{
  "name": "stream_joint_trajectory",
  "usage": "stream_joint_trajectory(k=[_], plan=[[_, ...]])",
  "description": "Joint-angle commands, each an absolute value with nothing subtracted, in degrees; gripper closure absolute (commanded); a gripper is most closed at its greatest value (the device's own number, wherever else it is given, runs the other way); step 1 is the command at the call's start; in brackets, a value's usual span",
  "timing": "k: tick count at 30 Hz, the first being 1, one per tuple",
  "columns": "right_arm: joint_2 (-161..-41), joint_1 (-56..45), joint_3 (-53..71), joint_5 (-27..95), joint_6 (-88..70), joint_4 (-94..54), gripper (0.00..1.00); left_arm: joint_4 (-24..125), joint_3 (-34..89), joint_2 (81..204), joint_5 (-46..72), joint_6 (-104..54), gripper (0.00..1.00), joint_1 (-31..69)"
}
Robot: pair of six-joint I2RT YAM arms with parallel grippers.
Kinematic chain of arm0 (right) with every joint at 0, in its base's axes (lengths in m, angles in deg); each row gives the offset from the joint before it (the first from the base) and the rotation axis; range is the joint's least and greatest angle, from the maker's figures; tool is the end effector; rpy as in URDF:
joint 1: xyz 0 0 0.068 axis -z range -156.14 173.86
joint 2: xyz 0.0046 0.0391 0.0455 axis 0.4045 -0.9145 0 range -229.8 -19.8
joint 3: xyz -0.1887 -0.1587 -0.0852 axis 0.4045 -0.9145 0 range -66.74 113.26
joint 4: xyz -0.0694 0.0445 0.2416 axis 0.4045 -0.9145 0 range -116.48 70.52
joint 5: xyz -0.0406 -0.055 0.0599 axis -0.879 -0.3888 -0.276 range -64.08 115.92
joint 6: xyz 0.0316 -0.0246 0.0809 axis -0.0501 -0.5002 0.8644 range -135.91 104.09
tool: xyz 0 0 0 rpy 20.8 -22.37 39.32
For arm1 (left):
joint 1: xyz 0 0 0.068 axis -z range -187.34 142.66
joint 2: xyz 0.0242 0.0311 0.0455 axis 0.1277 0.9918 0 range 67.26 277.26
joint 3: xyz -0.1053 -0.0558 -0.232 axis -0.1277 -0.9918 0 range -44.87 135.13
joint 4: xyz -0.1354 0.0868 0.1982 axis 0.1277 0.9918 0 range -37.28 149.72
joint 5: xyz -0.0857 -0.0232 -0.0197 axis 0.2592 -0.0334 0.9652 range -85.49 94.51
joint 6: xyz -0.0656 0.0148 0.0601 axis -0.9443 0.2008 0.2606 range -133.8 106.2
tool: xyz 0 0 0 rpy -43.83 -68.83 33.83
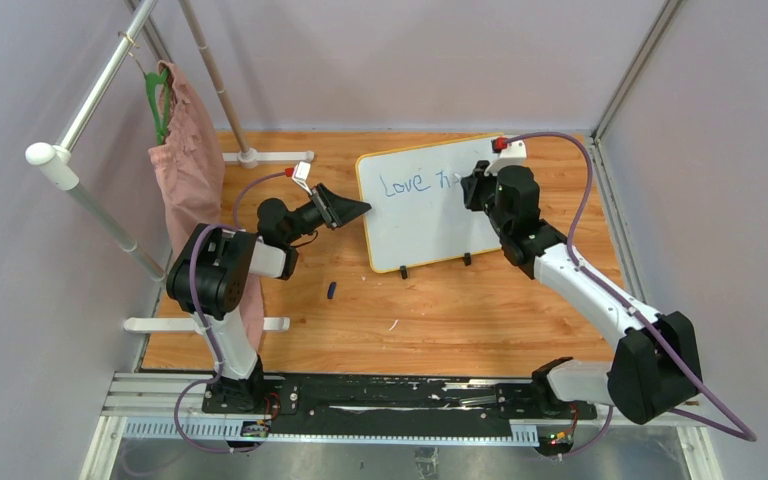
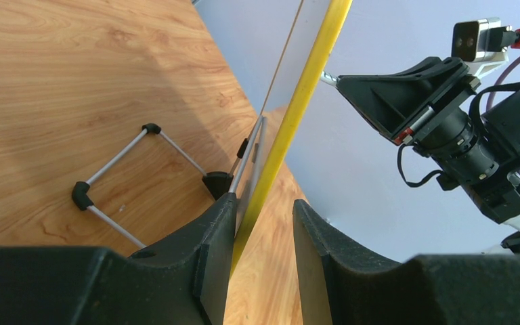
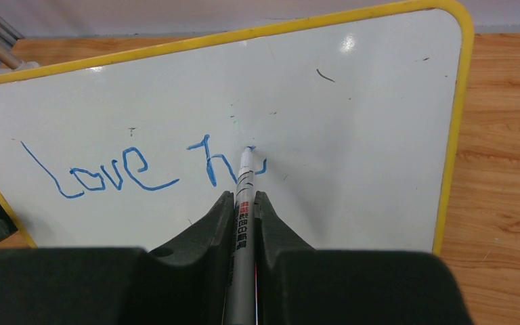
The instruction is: Write a sentence on the whiteboard
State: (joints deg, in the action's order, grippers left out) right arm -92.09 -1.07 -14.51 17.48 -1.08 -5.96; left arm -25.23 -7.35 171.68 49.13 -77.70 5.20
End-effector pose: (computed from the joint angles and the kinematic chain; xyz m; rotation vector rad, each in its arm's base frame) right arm 0.3140 0.1329 0.3103 -0.0382 1.6988 0.3966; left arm 0.3395 -0.1335 0.1866 0.0231 1.6531 -1.5887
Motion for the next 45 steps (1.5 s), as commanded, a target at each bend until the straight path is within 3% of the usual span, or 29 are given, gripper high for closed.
stream_joint_trajectory(k=[1,45], plan=[[-92.4,-0.4,-13.5,19.5,0.0,-4.8,1.00,-28.3,-7.0,171.5,50.0,-77.8,0.59,5.7],[-87.9,1.5,-18.3,14.3,0.8,-8.9,1.00,-28.2,-7.2,170.9,50.1,-77.8,0.59,5.8]])
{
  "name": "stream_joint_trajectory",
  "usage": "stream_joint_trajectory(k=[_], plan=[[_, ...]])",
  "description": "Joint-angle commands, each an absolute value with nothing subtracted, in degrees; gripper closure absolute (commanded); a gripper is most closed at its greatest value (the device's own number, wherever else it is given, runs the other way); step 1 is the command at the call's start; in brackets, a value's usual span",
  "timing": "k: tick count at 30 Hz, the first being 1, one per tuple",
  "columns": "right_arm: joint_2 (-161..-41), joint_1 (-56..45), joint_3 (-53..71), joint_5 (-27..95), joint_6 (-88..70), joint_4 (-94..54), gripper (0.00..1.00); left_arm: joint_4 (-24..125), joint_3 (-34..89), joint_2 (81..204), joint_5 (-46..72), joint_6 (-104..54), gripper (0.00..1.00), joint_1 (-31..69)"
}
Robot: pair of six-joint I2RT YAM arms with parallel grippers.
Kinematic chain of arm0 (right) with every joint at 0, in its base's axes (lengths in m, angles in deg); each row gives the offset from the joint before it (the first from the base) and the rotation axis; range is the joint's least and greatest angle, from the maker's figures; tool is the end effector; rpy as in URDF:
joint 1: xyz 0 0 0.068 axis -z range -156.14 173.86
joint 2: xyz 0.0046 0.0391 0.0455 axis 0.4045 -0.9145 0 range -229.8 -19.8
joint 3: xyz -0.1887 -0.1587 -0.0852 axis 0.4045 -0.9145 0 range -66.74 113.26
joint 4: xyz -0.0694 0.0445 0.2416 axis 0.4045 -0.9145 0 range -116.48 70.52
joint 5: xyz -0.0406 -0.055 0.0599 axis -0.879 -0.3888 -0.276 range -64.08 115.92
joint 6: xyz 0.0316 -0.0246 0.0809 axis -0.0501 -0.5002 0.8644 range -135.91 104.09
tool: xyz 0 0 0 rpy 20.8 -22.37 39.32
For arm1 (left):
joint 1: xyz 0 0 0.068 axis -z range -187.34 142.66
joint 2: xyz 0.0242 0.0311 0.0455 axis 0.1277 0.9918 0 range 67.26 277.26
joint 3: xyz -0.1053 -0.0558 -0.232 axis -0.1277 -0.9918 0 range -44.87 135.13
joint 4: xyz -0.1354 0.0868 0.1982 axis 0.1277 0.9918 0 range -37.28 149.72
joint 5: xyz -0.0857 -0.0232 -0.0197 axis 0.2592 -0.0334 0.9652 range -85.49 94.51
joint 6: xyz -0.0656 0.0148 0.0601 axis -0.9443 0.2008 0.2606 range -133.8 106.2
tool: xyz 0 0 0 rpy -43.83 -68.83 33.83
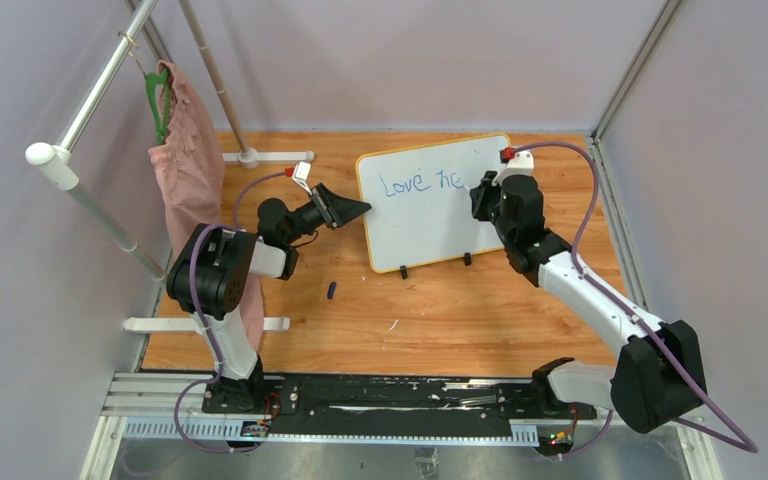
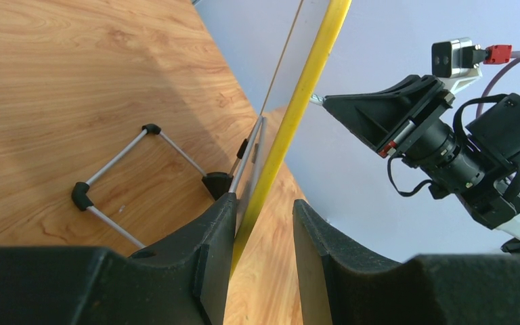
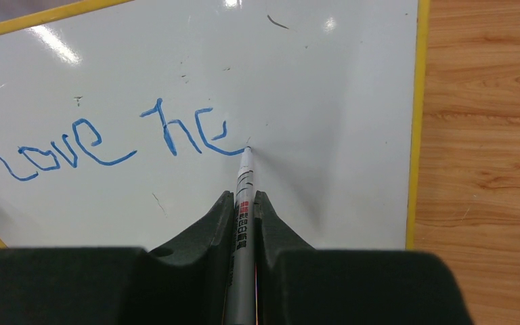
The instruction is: Write a sentence on the whiteboard
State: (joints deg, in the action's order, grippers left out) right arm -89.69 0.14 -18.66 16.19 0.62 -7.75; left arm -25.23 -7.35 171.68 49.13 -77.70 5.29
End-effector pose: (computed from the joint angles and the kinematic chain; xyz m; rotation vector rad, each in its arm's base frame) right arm 0.3060 0.1195 0.2900 0.0148 1.7582 0.3655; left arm 0.3393 -0.1340 0.1866 0.0244 1.6535 -1.5899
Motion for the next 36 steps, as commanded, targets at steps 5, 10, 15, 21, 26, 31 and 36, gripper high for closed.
stream_joint_trajectory(k=[5,10,15,21,26,31,36], plan=[[-84.9,1.5,-21.0,15.5,0.6,-4.6,1.00,-28.3,-7.1,170.8,50.2,-77.8,0.59,5.8],[-83.9,1.6,-23.8,14.0,0.1,0.3,1.00,-28.3,-7.1,171.0,50.0,-77.9,0.59,5.8],[-85.2,2.0,-22.0,14.6,2.1,-1.6,1.00,-28.3,-7.2,171.0,50.1,-77.8,0.59,5.8],[-86.1,2.1,-21.0,14.4,2.9,-0.1,1.00,-27.9,-7.2,171.0,50.1,-77.5,0.59,5.8],[-86.8,2.1,-20.3,12.4,3.5,0.8,1.00,-28.0,-7.2,171.1,50.1,-77.6,0.59,5.8],[-87.9,2.3,-19.1,12.0,3.4,1.0,1.00,-28.0,-7.2,171.1,50.1,-77.6,0.59,5.8],[-89.1,2.3,-18.0,12.3,3.4,0.1,1.00,-28.0,-7.2,171.1,50.2,-77.6,0.59,5.8]])
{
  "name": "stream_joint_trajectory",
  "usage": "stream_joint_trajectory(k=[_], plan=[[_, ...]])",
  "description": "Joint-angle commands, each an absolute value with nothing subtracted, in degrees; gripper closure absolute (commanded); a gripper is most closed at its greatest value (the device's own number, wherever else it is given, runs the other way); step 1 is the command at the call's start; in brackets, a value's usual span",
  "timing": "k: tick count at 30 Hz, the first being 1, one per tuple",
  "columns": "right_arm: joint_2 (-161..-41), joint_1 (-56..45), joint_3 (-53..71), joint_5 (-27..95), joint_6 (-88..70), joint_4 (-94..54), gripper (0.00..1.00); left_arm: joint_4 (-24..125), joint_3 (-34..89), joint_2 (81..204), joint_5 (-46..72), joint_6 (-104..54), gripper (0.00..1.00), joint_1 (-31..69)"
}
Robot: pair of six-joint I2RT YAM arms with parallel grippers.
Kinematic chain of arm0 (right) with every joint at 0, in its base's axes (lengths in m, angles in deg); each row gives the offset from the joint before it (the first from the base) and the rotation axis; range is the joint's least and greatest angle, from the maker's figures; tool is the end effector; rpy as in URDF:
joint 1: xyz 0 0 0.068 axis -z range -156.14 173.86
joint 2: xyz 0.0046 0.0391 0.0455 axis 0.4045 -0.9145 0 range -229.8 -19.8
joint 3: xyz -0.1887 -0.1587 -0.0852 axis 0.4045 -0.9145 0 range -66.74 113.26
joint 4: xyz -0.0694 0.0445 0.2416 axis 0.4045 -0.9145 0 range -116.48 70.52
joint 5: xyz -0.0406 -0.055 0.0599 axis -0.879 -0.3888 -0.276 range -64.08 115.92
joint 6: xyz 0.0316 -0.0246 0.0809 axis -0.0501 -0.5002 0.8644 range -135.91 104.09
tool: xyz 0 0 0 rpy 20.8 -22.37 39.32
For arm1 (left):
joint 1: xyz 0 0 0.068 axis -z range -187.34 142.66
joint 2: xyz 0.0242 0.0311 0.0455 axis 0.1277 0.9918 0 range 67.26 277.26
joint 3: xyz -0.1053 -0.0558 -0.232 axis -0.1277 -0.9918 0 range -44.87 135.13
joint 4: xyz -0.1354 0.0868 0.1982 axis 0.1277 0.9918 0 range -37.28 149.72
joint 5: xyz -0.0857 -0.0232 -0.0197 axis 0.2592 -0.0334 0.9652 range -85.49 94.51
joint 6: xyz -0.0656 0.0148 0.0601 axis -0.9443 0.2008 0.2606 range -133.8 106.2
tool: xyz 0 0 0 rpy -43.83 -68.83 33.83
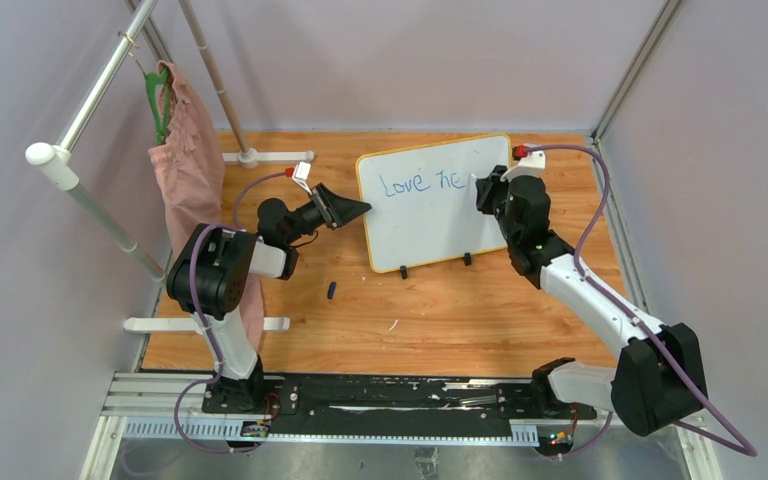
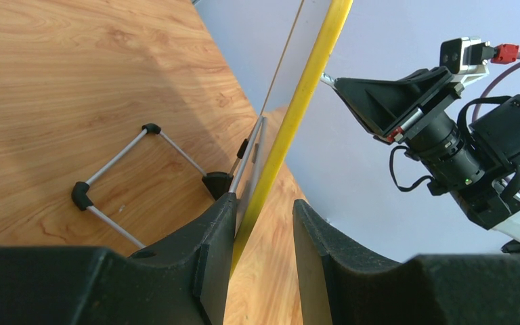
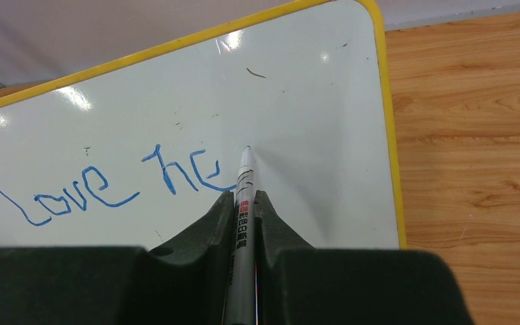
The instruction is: Write a sentence on the whiteboard
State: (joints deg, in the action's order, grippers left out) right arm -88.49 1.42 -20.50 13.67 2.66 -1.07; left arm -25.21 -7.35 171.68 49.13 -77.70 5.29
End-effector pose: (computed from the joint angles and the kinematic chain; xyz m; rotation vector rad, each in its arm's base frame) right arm 0.3062 0.1079 0.3016 0.1088 1.6491 0.3715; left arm 0.3393 -0.1341 0.1865 0.0241 1.6538 -1.5899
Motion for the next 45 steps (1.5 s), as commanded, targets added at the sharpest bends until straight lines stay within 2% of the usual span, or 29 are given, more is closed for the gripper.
stream_joint_trajectory(k=[1,21,45], plan=[[-89.3,2.3,-17.9,12.3,3.5,0.1,1.00,-27.9,-7.1,171.1,50.2,-77.6,0.59,5.8],[-91.4,2.0,-16.3,18.9,1.8,-2.9,1.00,-28.0,-7.1,171.1,50.1,-77.7,0.59,5.8],[-89.1,1.9,-20.1,15.4,1.3,-8.3,1.00,-28.1,-7.1,170.7,50.2,-77.8,0.59,5.9]])
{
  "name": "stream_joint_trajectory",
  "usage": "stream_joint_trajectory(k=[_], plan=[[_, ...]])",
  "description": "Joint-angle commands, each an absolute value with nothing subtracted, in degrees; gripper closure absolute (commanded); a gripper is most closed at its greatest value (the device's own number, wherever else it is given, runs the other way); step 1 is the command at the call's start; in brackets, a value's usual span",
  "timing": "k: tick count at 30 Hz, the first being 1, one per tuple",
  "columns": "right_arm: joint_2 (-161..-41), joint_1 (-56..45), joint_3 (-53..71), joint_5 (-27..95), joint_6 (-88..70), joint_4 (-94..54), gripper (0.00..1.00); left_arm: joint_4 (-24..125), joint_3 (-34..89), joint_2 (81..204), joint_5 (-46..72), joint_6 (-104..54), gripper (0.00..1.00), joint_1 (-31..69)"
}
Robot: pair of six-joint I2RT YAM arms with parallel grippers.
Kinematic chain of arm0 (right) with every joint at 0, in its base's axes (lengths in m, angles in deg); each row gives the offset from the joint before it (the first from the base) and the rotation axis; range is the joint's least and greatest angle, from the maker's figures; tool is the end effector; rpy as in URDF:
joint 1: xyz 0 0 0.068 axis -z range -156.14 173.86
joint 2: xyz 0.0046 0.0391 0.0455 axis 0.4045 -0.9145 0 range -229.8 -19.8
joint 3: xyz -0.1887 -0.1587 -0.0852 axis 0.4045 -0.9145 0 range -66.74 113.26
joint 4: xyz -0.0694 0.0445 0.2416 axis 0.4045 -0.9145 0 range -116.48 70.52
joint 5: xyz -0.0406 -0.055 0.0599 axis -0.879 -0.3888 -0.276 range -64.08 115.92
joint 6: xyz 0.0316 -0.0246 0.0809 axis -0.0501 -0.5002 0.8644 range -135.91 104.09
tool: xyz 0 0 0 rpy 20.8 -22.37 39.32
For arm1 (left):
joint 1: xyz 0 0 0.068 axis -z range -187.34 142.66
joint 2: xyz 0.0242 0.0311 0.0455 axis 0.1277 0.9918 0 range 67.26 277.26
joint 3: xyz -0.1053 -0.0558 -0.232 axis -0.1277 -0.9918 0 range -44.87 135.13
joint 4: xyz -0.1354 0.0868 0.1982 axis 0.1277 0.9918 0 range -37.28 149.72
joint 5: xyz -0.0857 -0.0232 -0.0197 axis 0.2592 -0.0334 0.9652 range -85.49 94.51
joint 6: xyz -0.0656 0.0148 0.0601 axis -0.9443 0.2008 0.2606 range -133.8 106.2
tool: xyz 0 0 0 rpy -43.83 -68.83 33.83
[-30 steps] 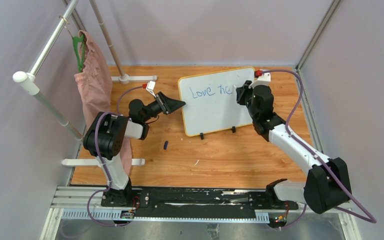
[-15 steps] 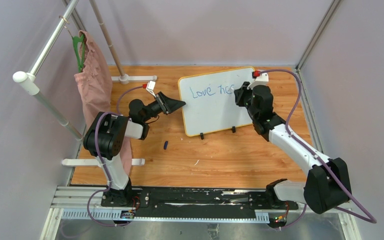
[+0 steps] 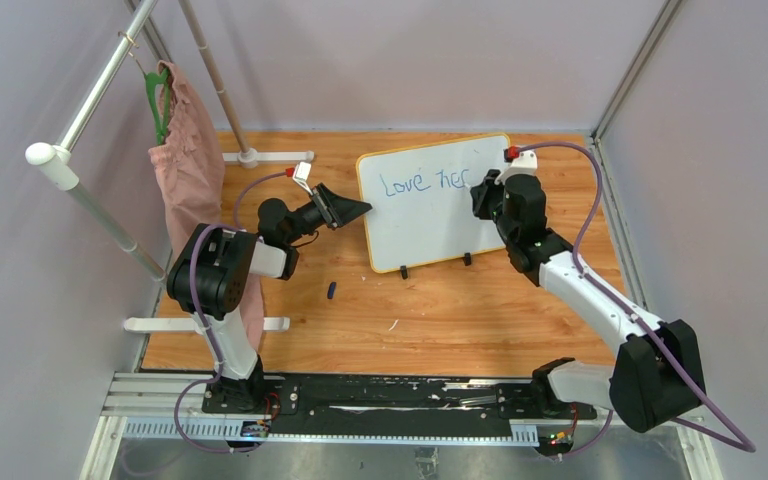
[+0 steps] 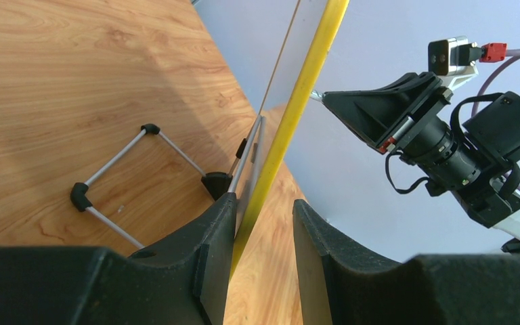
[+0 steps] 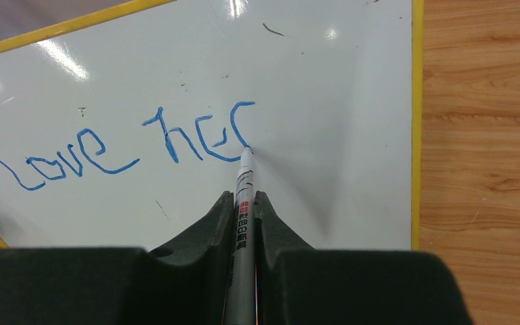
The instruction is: Write a sentence on the whiteboard
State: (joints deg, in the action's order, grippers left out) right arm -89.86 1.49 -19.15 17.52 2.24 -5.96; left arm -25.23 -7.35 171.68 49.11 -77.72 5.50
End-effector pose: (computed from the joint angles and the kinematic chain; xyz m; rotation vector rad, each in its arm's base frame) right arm 0.3091 0.1144 0.2904 0.0450 1.7408 0.3947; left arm 0.3388 -0.1353 0.1866 0.0268 1.6543 -1.5927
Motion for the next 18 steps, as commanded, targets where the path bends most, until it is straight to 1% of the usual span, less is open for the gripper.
stream_joint_trajectory(k=[1,18], plan=[[-89.0,1.9,-20.1,15.2,1.2,-8.4,1.00,-28.1,-7.1,170.7,50.2,-77.7,0.59,5.9],[-89.9,2.7,-16.2,13.2,1.3,-8.1,1.00,-28.0,-7.2,170.8,50.2,-77.7,0.59,5.9]])
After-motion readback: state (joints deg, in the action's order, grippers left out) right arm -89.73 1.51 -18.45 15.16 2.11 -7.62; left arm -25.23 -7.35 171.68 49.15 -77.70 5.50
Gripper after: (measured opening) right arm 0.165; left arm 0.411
